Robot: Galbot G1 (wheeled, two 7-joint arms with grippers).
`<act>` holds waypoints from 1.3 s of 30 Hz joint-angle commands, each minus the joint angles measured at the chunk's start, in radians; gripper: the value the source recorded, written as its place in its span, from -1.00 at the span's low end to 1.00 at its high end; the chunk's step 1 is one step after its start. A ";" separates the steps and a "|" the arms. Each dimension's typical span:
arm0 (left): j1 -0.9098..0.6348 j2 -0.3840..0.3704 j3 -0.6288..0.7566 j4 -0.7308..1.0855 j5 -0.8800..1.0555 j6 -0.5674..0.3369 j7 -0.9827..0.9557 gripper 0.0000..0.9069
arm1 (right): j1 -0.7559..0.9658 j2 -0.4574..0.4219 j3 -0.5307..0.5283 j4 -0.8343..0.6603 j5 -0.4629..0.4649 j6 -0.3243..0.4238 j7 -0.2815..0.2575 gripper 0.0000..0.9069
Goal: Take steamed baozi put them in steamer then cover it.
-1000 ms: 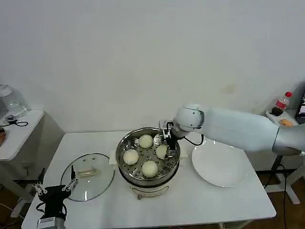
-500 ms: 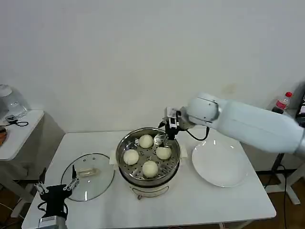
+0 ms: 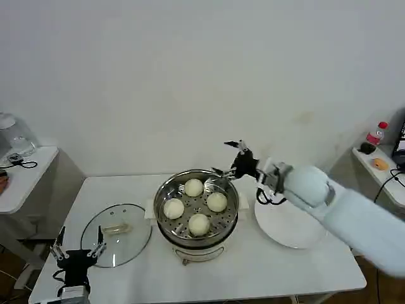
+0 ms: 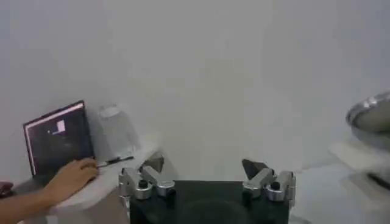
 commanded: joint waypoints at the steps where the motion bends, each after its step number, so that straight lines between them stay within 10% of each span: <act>1: 0.026 0.005 -0.029 0.118 0.485 -0.027 0.045 1.00 | -0.930 0.250 1.044 0.138 -0.147 0.267 0.120 1.00; 10: 0.023 0.014 -0.058 0.255 0.894 -0.101 0.042 1.00 | -1.139 0.437 1.293 0.135 -0.083 0.318 0.095 1.00; 39: -0.341 0.141 0.068 0.572 1.080 -0.097 0.076 1.00 | -1.231 0.545 1.241 0.165 -0.152 0.356 0.089 1.00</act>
